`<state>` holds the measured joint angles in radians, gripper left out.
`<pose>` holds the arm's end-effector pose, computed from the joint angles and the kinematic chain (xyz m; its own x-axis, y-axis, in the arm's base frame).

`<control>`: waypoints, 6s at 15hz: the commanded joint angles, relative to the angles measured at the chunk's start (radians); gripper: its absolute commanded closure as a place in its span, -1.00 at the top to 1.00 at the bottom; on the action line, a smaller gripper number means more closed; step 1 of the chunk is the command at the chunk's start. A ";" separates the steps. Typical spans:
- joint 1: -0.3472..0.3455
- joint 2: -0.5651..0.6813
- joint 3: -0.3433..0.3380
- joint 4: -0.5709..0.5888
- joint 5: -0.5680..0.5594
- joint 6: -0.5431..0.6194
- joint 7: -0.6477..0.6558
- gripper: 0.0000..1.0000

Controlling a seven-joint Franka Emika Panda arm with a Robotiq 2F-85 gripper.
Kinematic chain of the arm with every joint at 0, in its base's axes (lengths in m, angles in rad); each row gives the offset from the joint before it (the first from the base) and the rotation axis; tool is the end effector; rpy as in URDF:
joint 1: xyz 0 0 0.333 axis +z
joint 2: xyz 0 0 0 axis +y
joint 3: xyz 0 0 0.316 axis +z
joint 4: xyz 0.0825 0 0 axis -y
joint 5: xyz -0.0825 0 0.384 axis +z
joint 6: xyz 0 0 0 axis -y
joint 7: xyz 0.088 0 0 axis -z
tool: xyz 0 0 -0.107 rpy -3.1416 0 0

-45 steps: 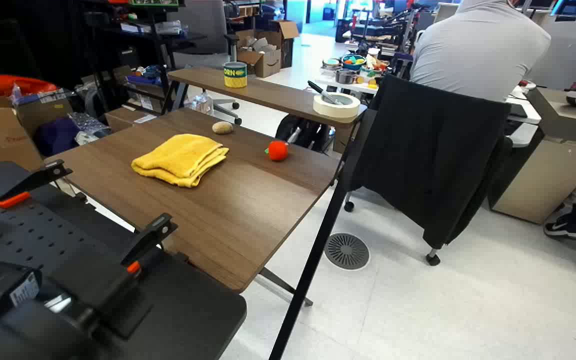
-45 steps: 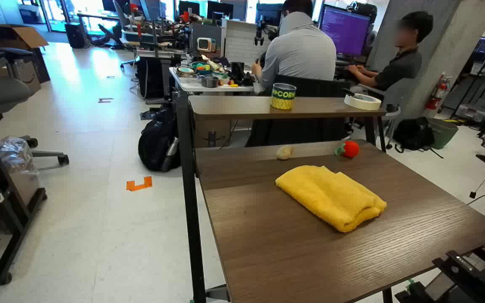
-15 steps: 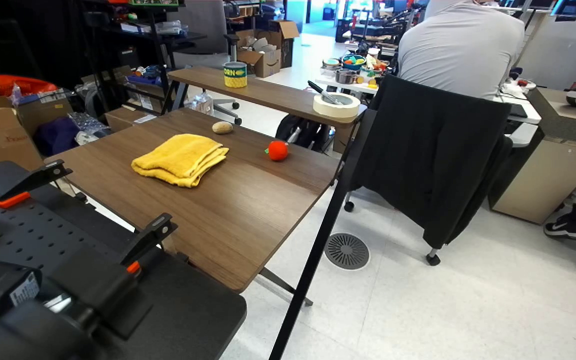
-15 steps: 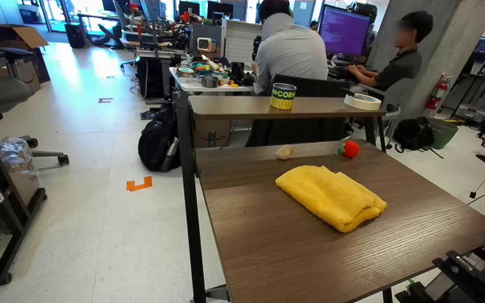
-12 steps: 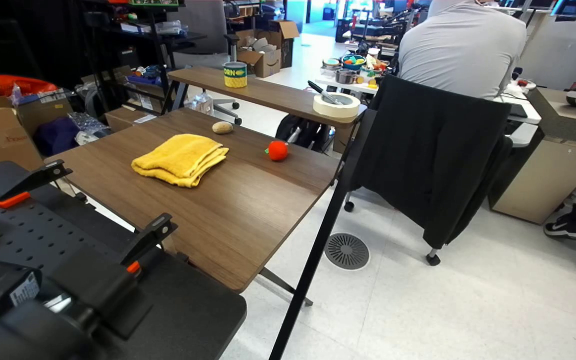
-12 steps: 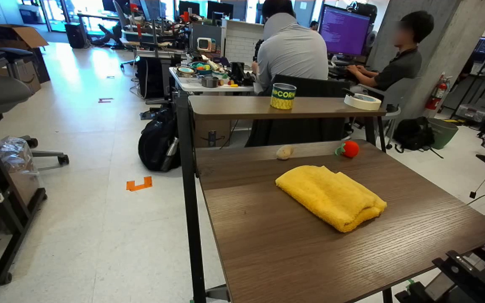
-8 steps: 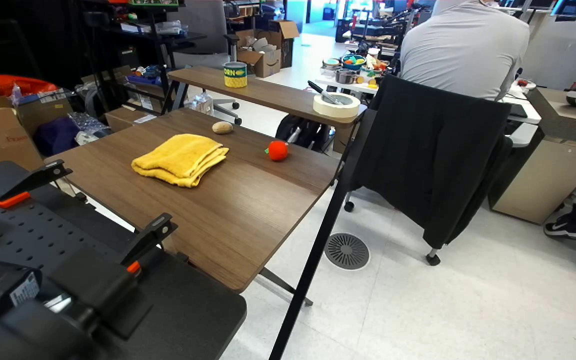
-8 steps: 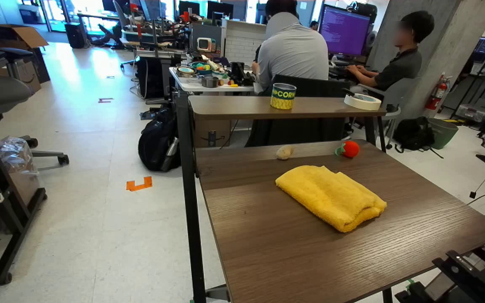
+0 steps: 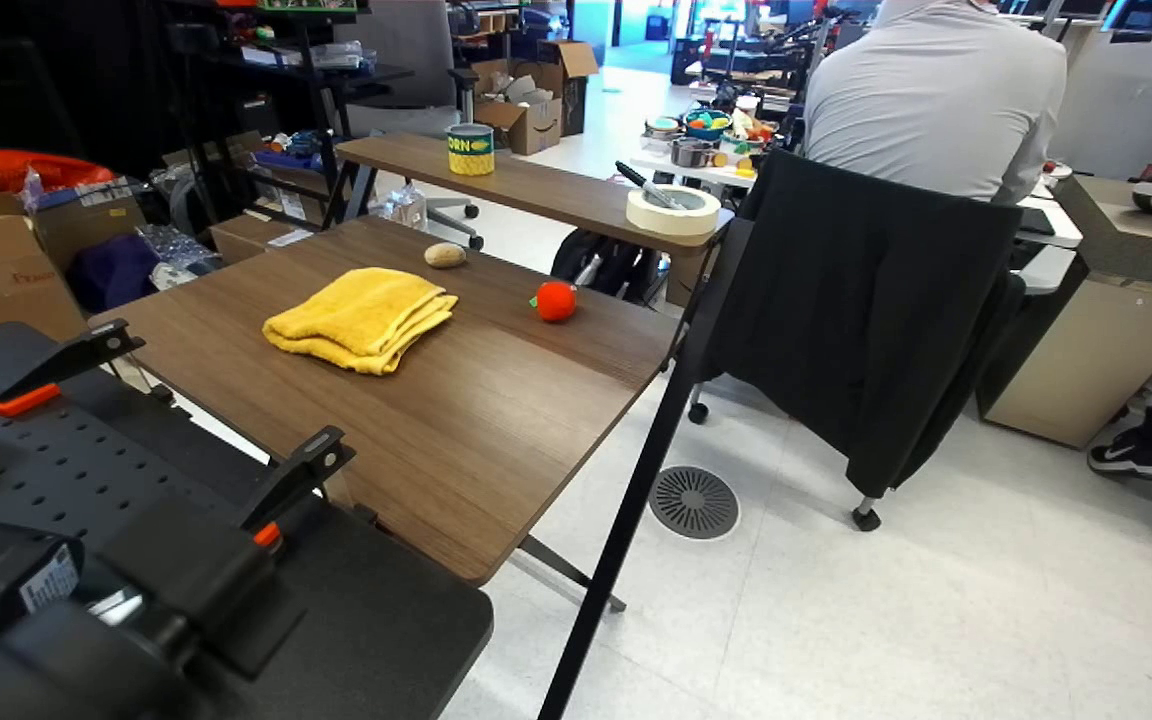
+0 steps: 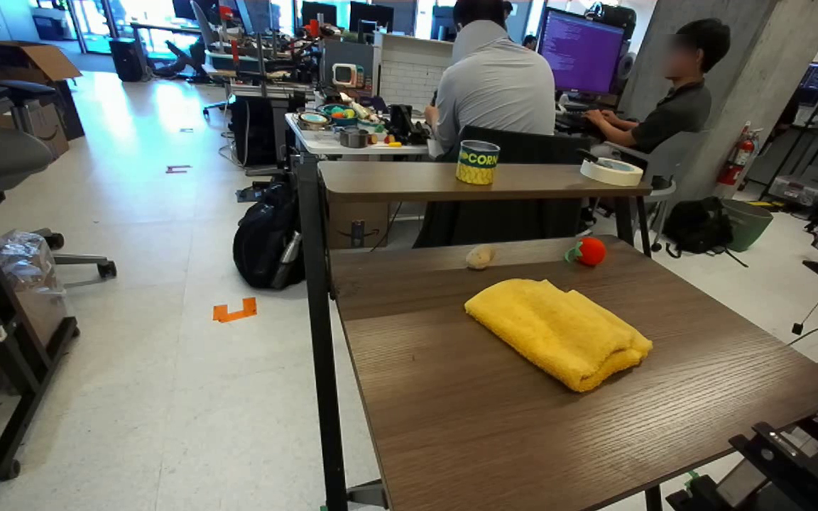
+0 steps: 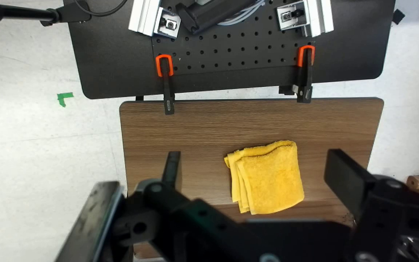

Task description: Move the red object forward, then use the towel to clean the table

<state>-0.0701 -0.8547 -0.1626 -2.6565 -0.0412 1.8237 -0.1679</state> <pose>0.2912 -0.0748 0.4865 0.9996 -0.0016 0.0298 0.0008 -0.9969 -0.0784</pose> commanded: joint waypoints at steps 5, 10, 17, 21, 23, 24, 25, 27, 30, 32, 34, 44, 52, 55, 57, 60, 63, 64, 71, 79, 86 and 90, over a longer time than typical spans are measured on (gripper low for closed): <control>-0.003 0.001 0.003 0.002 0.003 -0.002 -0.002 1.00; -0.003 0.001 0.003 0.002 0.003 -0.002 -0.002 1.00; 0.031 0.152 0.073 0.128 0.065 0.093 0.120 1.00; 0.037 0.374 0.164 0.281 0.055 0.052 0.259 1.00; 0.029 0.495 0.184 0.353 0.052 0.042 0.322 1.00; 0.022 0.556 0.184 0.391 0.049 0.047 0.352 1.00; 0.019 0.620 0.179 0.430 0.050 0.045 0.374 1.00; 0.006 0.747 0.159 0.518 0.047 0.060 0.411 1.00; 0.012 0.741 0.145 0.491 0.046 0.080 0.407 1.00; 0.001 0.844 0.123 0.569 0.047 0.079 0.408 1.00; 0.000 0.885 0.117 0.602 0.048 0.080 0.409 1.00; -0.021 1.084 0.084 0.730 0.191 0.378 0.482 1.00; -0.010 1.490 0.003 1.072 0.130 0.350 0.633 1.00; -0.015 1.483 0.004 1.031 0.138 0.378 0.615 1.00; -0.015 1.526 0.001 1.060 0.136 0.377 0.619 1.00; -0.015 1.513 0.001 1.055 0.135 0.377 0.619 1.00; -0.014 1.508 0.001 1.055 0.135 0.377 0.619 1.00; -0.014 1.508 0.001 1.055 0.135 0.377 0.619 1.00; 0.003 1.542 -0.002 1.084 0.127 0.450 0.641 1.00; 0.015 1.770 0.045 1.314 0.136 0.432 0.596 1.00; 0.029 1.840 0.039 1.347 0.124 0.394 0.584 1.00; 0.027 1.840 0.040 1.361 0.124 0.388 0.583 1.00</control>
<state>-0.0455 0.9811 -0.1179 -1.3023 0.0772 2.2153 0.4183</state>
